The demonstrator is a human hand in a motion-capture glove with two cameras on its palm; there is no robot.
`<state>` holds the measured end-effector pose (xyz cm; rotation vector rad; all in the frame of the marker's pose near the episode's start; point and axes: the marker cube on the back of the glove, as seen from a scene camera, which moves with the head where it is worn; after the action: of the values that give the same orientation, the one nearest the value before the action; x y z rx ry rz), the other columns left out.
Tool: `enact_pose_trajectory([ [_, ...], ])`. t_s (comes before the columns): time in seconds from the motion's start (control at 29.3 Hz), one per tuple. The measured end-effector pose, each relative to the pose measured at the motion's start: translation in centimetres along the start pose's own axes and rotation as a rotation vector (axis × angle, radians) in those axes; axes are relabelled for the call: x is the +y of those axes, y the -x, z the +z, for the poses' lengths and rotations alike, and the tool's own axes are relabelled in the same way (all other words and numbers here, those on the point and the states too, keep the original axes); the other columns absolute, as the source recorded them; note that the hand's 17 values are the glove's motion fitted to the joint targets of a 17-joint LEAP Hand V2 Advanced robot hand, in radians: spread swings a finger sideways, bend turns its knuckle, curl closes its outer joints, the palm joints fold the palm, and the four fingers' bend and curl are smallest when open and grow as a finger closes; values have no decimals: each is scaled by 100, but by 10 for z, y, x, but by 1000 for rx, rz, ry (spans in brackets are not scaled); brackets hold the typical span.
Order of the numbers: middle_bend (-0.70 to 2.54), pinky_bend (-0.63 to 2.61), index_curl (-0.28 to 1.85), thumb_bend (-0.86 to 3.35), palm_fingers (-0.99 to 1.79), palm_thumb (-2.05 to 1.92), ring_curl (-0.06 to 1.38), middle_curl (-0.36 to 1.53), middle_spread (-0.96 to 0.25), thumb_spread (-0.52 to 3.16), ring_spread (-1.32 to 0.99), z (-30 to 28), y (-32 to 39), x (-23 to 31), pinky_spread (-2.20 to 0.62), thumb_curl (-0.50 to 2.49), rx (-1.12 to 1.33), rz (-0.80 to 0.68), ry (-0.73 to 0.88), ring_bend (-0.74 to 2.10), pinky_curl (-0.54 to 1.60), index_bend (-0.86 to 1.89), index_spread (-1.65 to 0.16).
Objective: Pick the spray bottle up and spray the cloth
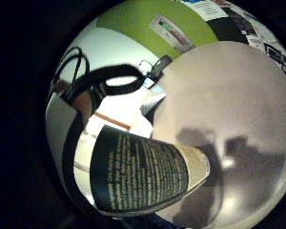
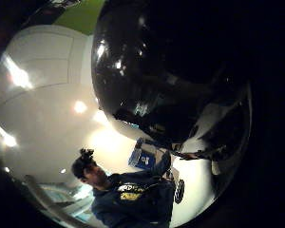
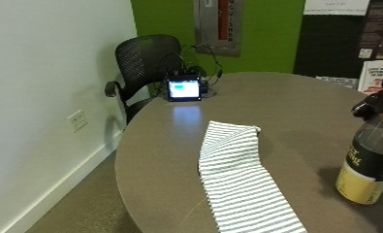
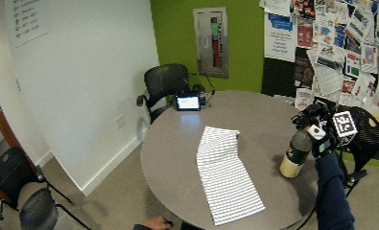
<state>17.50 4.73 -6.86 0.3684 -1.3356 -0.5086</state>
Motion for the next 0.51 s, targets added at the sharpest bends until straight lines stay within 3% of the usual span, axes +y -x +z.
enact_pose_trajectory([
  [0.17, 42, 27, 41, 8, 143, 90, 40, 46, -18, 72, -23, 18, 7, -9, -14, 58, 43, 5, -111, 44, 34, 23, -31],
  [0.51, 51, 33, 47, 0, 143, 93, 44, 50, -18, 56, -25, 52, 33, -30, -25, 64, 144, -59, -226, 52, 37, 27, -30],
])
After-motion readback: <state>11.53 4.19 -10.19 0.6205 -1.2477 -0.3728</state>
